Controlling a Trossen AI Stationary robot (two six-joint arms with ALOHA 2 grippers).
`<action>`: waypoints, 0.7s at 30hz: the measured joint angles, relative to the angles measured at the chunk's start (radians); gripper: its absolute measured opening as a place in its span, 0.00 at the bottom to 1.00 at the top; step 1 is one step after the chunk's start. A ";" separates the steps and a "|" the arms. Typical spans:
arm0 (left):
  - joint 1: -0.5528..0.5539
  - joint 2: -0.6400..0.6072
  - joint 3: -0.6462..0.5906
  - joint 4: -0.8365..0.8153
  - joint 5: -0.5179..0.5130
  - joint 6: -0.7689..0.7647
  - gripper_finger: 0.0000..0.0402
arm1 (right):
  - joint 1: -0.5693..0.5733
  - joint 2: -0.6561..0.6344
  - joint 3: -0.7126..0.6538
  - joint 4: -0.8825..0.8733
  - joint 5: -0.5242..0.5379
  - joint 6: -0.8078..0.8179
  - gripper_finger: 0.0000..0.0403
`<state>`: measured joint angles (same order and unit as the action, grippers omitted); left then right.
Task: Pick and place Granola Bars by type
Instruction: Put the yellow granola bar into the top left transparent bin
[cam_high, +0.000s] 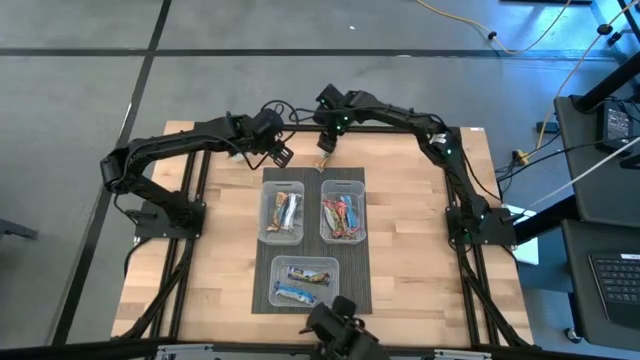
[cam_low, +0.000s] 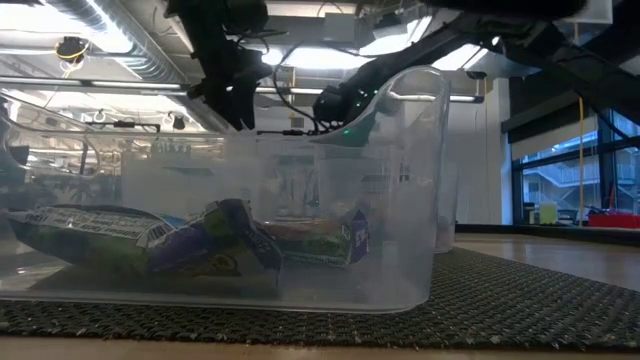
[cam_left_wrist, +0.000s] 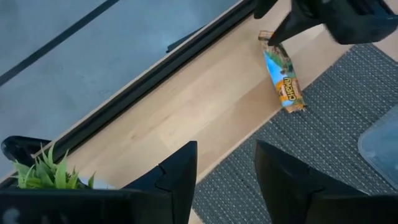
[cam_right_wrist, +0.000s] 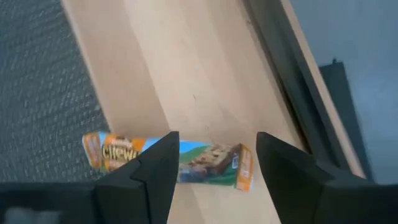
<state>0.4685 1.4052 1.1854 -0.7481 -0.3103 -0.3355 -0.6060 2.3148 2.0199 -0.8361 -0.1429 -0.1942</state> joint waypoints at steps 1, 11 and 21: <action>0.000 0.000 0.000 -0.001 0.000 0.000 0.37 | 0.000 0.004 0.002 -0.001 0.000 0.026 0.54; 0.000 0.000 0.000 -0.004 0.002 -0.002 0.38 | -0.001 0.023 0.002 -0.018 -0.011 0.120 0.54; 0.000 0.000 0.000 -0.004 0.025 -0.010 0.37 | 0.000 0.071 0.002 -0.073 -0.027 0.110 0.54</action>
<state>0.4681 1.4052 1.1854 -0.7522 -0.2858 -0.3452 -0.6064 2.3858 2.0224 -0.9091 -0.1702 -0.0837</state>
